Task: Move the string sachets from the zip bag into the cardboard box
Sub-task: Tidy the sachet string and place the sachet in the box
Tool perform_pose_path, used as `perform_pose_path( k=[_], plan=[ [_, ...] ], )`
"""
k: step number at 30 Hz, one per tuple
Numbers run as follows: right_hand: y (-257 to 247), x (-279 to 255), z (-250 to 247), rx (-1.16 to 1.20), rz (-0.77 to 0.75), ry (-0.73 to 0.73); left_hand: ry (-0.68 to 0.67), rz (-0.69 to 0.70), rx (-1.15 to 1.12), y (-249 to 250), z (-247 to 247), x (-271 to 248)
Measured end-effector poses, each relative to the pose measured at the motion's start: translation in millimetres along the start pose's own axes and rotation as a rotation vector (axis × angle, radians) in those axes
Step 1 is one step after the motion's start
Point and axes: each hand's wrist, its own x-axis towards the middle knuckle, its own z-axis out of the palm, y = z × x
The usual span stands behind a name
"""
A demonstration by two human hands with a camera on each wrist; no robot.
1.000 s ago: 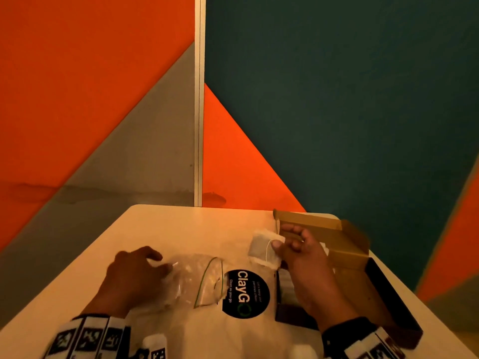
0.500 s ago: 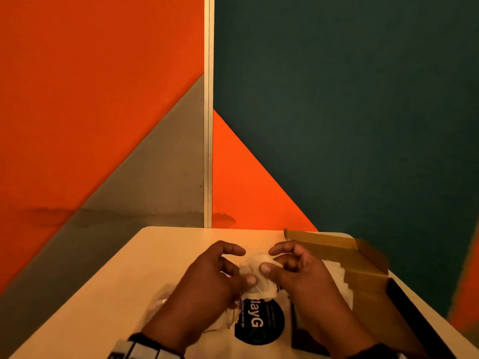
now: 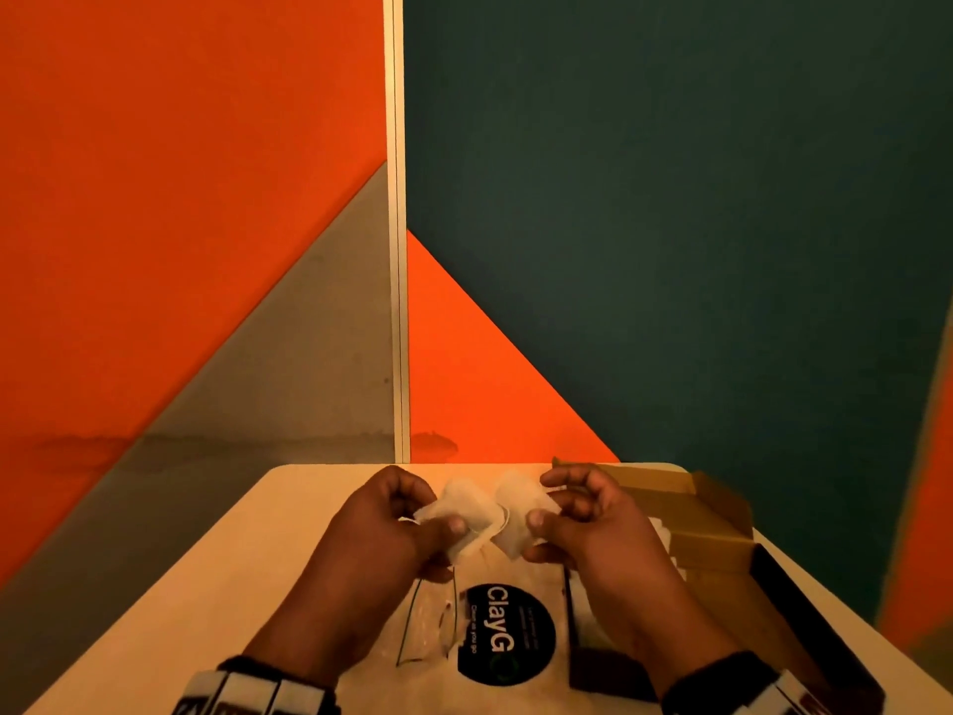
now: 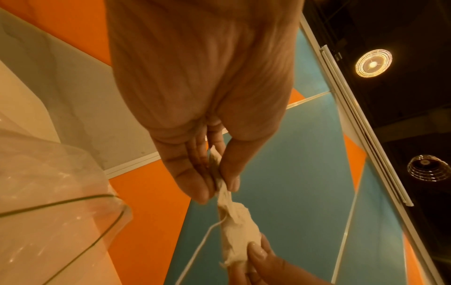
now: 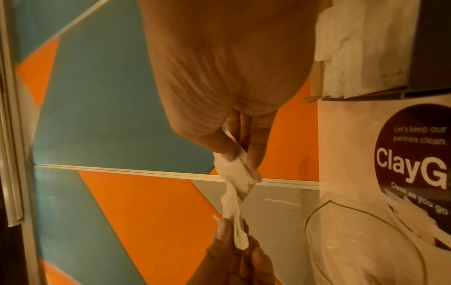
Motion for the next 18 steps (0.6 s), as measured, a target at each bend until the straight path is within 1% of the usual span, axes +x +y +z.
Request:
perform_pose_path(
  k=[3, 6, 9, 12, 13, 16, 18],
  plan=[
    [1.9, 1.3, -0.2, 0.020, 0.023, 0.013, 0.022, 0.022, 0.017, 3.3, -1.1, -1.1],
    [5.1, 2.0, 2.1, 0.038, 0.052, 0.000, 0.008, 0.089, 0.025, 4.8, -4.6, -0.1],
    [5.2, 0.1, 4.3, 0.044, 0.067, -0.034, 0.051, 0.147, 0.149, 1.0, -9.2, 3.9],
    [2.1, -3.5, 6.3, 0.047, 0.050, -0.074, 0.093, 0.126, 0.243, -3.3, -10.1, 7.0],
    [1.5, -4.6, 6.9, 0.037, 0.047, -0.087, 0.086, 0.120, 0.265, -4.2, -8.9, 7.5],
    [-0.5, -8.2, 11.4, 0.007, 0.041, -0.137, -0.021, 0.137, 0.312, -4.9, -1.3, 4.6],
    [-0.2, -10.6, 13.7, -0.003, 0.043, -0.168, -0.064, 0.164, 0.313, -4.1, 5.1, 1.5]
  ],
)
